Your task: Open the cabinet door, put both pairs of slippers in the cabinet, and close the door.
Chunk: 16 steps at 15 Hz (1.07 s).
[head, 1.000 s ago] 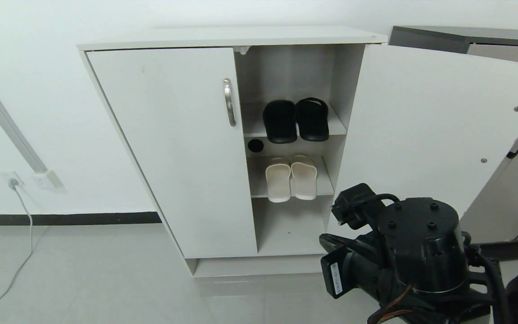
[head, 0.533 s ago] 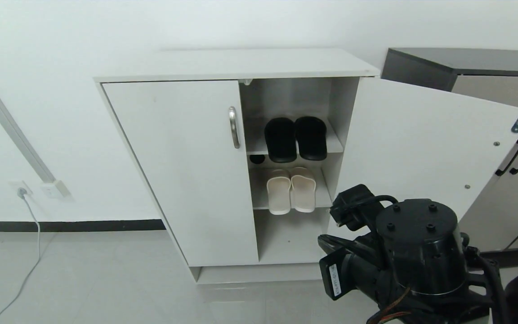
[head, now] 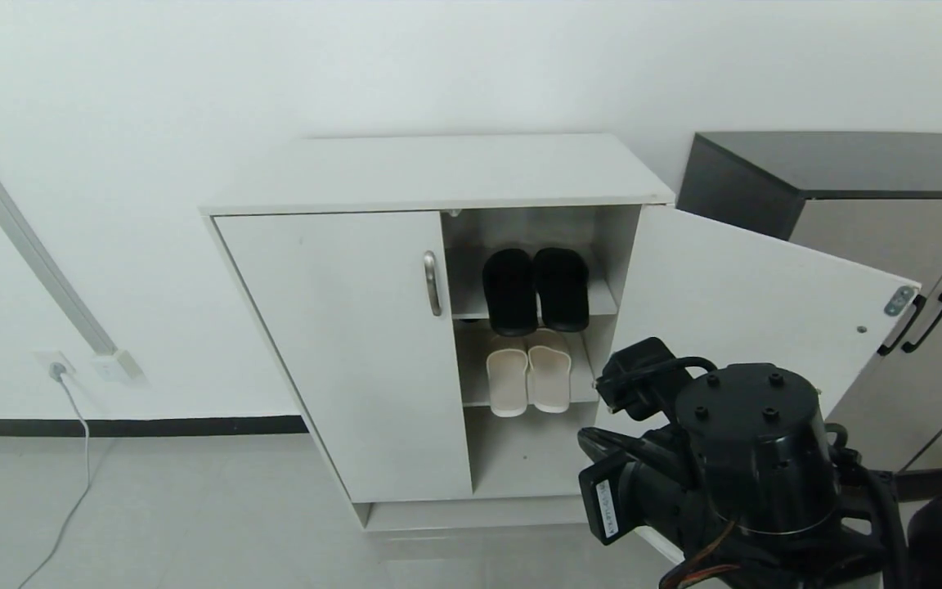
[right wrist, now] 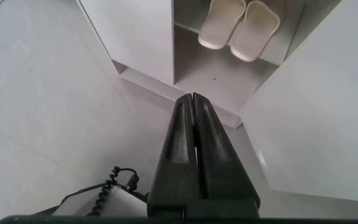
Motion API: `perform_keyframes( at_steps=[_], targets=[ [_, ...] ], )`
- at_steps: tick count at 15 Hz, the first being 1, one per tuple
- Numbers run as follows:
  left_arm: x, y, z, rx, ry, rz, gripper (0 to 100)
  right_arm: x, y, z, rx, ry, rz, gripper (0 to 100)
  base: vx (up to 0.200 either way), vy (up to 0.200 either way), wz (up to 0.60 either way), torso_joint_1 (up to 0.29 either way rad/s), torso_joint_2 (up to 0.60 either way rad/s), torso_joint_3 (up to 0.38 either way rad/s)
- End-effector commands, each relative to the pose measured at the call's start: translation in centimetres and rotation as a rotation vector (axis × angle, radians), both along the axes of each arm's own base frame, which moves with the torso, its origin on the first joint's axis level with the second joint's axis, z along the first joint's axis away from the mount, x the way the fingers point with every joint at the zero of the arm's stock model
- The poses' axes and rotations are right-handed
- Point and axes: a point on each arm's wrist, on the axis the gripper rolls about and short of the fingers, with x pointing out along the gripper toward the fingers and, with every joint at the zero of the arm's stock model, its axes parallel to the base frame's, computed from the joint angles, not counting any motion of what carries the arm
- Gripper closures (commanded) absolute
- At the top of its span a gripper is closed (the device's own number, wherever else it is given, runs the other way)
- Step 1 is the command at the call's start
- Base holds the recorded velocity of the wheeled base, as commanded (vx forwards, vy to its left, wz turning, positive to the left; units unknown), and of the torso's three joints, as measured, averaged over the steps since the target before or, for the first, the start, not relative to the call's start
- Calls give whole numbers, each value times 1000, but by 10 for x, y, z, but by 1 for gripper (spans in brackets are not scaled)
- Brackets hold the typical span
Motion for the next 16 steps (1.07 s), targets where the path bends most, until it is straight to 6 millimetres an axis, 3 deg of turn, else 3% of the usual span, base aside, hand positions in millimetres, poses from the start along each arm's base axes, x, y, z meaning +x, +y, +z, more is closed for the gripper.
perform_keyframes(
  at_steps=[1, 16],
  targets=[
    [0, 0, 0, -1, 1, 1, 100, 1, 1, -1, -3, 2, -2, 100, 0, 0, 0, 163, -496, -325],
    [0, 0, 0, -1, 1, 1, 100, 1, -1, 0, 0, -1, -5, 100, 0, 0, 0, 214, -529, -316]
  ],
)
